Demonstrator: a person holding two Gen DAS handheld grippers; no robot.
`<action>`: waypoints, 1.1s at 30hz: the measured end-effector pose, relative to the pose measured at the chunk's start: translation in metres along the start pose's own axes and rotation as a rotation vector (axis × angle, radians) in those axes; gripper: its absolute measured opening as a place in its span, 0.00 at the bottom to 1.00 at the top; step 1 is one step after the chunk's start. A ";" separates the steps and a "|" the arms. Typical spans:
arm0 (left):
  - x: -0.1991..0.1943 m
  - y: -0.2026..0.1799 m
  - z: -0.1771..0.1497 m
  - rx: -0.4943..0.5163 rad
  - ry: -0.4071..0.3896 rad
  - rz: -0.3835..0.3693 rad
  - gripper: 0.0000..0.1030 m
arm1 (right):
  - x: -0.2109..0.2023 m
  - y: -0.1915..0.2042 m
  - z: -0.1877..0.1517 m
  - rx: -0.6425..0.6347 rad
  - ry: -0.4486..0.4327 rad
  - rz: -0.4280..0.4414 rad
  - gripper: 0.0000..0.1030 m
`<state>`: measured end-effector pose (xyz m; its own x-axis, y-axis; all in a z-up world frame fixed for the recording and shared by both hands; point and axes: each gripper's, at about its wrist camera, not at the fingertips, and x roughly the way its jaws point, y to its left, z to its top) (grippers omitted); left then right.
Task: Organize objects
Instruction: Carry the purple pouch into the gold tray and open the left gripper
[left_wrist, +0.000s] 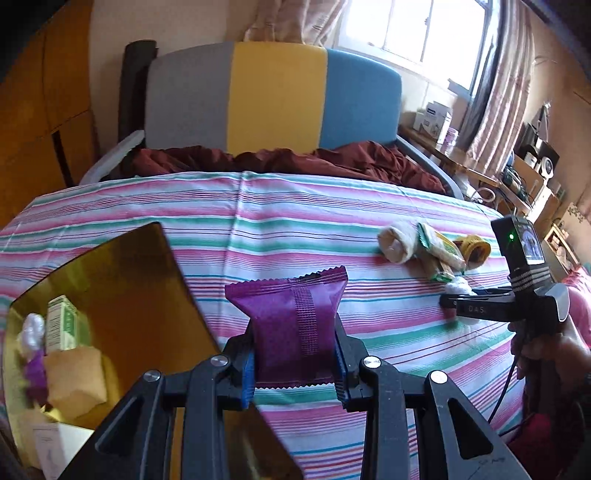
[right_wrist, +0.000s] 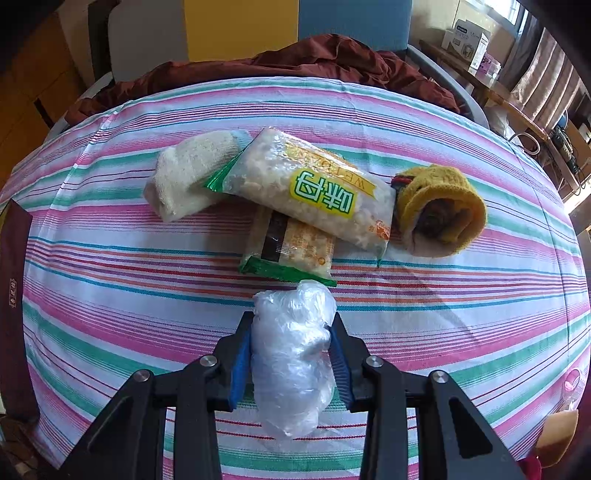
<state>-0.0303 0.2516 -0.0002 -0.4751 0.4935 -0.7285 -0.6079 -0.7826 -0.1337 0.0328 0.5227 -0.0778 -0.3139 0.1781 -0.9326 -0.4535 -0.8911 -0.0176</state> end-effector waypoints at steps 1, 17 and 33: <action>-0.004 0.007 0.000 -0.010 -0.002 0.002 0.32 | 0.000 0.000 -0.001 -0.003 -0.001 -0.003 0.37; -0.028 0.185 -0.003 -0.397 0.061 0.039 0.32 | 0.006 0.006 0.003 -0.026 -0.001 -0.028 0.36; 0.057 0.212 0.017 -0.362 0.244 0.129 0.33 | 0.007 0.004 0.004 -0.027 0.000 -0.029 0.36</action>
<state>-0.1968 0.1204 -0.0583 -0.3426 0.3134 -0.8857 -0.2714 -0.9355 -0.2260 0.0250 0.5221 -0.0829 -0.3009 0.2035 -0.9317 -0.4398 -0.8965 -0.0538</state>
